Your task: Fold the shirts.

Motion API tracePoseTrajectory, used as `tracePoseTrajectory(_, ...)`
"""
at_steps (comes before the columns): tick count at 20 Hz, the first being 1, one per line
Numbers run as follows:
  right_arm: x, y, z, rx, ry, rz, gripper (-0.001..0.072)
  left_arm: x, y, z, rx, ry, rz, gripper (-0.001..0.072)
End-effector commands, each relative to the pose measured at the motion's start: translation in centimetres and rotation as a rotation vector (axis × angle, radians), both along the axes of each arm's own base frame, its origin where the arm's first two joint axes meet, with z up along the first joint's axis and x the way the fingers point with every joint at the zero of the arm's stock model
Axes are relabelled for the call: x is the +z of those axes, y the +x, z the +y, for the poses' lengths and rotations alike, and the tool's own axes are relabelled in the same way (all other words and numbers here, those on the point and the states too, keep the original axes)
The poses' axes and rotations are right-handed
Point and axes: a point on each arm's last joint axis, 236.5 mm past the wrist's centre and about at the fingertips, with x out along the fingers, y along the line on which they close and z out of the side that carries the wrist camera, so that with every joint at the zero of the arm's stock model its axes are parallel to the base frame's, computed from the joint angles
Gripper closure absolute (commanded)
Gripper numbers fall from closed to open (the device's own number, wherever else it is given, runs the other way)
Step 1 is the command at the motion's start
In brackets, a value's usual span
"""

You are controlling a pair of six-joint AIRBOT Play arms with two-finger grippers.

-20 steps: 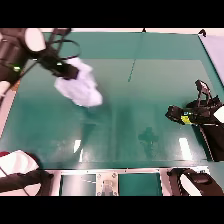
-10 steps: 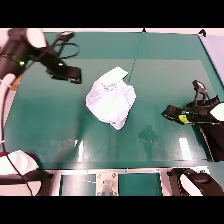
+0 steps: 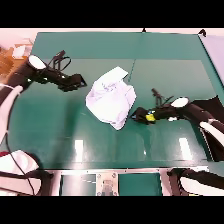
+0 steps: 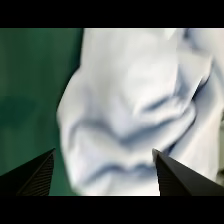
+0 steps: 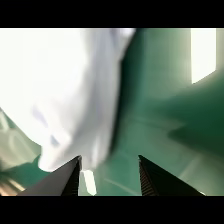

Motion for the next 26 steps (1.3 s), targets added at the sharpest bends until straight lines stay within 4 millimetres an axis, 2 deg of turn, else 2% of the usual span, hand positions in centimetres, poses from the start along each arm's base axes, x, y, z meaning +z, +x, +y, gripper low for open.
tracePoseTrajectory(1,-1.1,0.8,5.1,0.015,0.161,-0.001,0.0285,-2.2,4.4,-3.4,0.125,-0.167,-0.084,-0.0006)
tracePoseTrajectory(3,-1.4,1.6,5.7,0.014,0.178,-0.002,0.0287,-4.3,4.4,-6.0,0.103,-0.180,-0.070,-0.0005)
tracePoseTrajectory(4,-1.6,2.0,5.8,0.014,0.178,-0.001,0.0325,-5.2,4.2,-7.2,0.082,-0.179,-0.058,-0.0004)
tracePoseTrajectory(5,-1.6,2.2,5.9,0.015,0.178,-0.004,0.0408,-5.7,4.1,-8.4,0.061,-0.179,-0.052,0.0117)
tracePoseTrajectory(6,-1.5,2.4,5.9,0.023,0.178,-0.016,0.0500,-6.1,4.1,-9.1,0.047,-0.178,-0.050,0.0299)
tracePoseTrajectory(7,-1.4,2.4,6.0,0.036,0.182,-0.026,0.0628,-6.1,4.3,-9.4,0.046,-0.177,-0.056,0.0439)
tracePoseTrajectory(8,-1.3,2.2,6.0,0.042,0.185,-0.023,0.0693,-5.9,4.3,-9.5,0.046,-0.183,-0.056,0.0623)
tracePoseTrajectory(9,-1.3,2.0,5.7,0.053,0.188,-0.016,0.0694,-5.4,4.5,-9.3,0.040,-0.193,-0.057,0.0685)
tracePoseTrajectory(11,-0.9,2.1,4.3,0.061,0.199,-0.004,0.0695,-3.0,5.0,-8.4,0.006,-0.240,-0.050,0.0686)
tracePoseTrajectory(13,0.5,3.2,2.0,0.039,0.228,-0.014,0.0696,1.2,5.7,-7.0,-0.037,-0.292,-0.067,0.0687)
tracePoseTrajectory(15,3.6,5.3,-1.0,-0.019,0.266,-0.076,0.0696,6.3,6.3,-4.8,-0.058,-0.304,-0.144,0.0687)
tracePoseTrajectory(17,7.6,7.5,-4.4,-0.083,0.273,-0.189,0.0696,11.3,6.4,-2.0,-0.045,-0.281,-0.237,0.0687)
tracePoseTrajectory(20,14.0,9.3,-7.8,-0.139,0.249,-0.377,0.0697,19.2,5.4,1.7,-0.008,-0.271,-0.390,0.0687)
tracePoseTrajectory(23,23.7,9.9,-9.7,-0.130,0.206,-0.640,0.0697,28.4,2.2,4.3,0.026,-0.246,-0.593,0.0687)
tracePoseTrajectory(24,27.9,9.7,-10.1,-0.121,0.182,-0.753,0.0696,31.8,0.6,5.1,0.040,-0.230,-0.678,0.0686)
tracePoseTrajectory(26,36.4,8.0,-10.1,-0.091,0.129,-0.980,0.0696,37.6,-3.1,6.4,0.070,-0.208,-0.817,0.0686)
